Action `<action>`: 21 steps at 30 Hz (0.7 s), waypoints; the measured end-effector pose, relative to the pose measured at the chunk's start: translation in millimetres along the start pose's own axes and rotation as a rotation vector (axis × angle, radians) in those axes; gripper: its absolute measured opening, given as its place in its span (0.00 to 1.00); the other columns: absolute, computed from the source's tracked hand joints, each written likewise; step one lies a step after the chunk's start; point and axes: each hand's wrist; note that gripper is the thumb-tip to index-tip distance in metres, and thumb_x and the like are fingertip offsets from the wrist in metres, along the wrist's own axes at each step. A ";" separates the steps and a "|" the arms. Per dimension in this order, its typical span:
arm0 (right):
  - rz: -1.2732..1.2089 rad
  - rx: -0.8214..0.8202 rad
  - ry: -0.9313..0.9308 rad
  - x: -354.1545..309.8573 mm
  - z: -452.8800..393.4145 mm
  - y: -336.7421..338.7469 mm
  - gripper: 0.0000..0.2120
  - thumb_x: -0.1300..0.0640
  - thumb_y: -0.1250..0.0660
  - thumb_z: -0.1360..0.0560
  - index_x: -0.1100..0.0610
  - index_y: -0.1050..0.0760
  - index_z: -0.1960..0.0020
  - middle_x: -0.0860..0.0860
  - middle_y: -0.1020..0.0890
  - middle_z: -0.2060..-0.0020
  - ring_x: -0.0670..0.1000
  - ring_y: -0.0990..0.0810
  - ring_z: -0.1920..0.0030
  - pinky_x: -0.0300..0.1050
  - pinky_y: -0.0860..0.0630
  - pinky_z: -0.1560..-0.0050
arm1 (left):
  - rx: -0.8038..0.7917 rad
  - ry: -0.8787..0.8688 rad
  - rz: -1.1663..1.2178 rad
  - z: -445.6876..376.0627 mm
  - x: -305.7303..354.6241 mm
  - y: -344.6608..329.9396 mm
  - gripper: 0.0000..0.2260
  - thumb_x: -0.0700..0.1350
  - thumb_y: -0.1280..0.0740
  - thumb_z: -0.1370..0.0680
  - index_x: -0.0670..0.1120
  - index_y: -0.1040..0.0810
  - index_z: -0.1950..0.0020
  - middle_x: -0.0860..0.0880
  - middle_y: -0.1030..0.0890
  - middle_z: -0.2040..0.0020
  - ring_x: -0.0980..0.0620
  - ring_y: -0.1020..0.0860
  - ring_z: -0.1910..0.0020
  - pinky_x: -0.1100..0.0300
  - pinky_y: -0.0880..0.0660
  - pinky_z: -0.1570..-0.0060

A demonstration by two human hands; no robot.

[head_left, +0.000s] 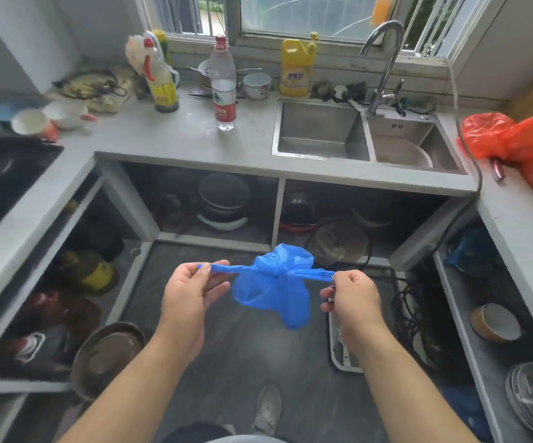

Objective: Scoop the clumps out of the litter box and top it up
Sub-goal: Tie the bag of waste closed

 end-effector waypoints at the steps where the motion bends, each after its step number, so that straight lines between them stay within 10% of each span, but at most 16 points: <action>1: -0.026 -0.002 -0.015 3.6 2.1 -3.8 0.07 0.61 0.41 0.24 0.61 0.26 0.56 0.57 0.20 0.63 0.53 0.24 0.68 0.46 0.25 0.67 | 0.040 0.010 0.037 1.0 1.0 13.9 0.07 0.40 0.42 0.15 0.42 0.26 0.50 0.42 0.15 0.44 0.44 0.15 0.47 0.48 0.22 0.45; 12: -0.120 -0.324 0.060 24.0 86.2 -66.0 0.06 0.61 0.42 0.19 0.60 0.27 0.51 0.56 0.16 0.57 0.53 0.18 0.63 0.45 0.25 0.68 | 0.029 -0.065 0.072 38.9 9.4 109.9 0.06 0.44 0.42 0.14 0.44 0.28 0.48 0.43 0.14 0.47 0.48 0.16 0.46 0.53 0.23 0.42; 21: -0.150 -0.337 -0.016 27.1 85.3 -62.1 0.08 0.64 0.42 0.20 0.62 0.25 0.50 0.55 0.19 0.61 0.49 0.20 0.66 0.45 0.25 0.67 | 0.369 0.012 0.243 58.8 -9.3 133.3 0.07 0.42 0.43 0.14 0.43 0.27 0.48 0.43 0.18 0.55 0.48 0.17 0.58 0.54 0.21 0.48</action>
Point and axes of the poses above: each hand's wrist, its own z-axis away from the middle knuckle, its own y-axis out of the back of the hand, x = y × z
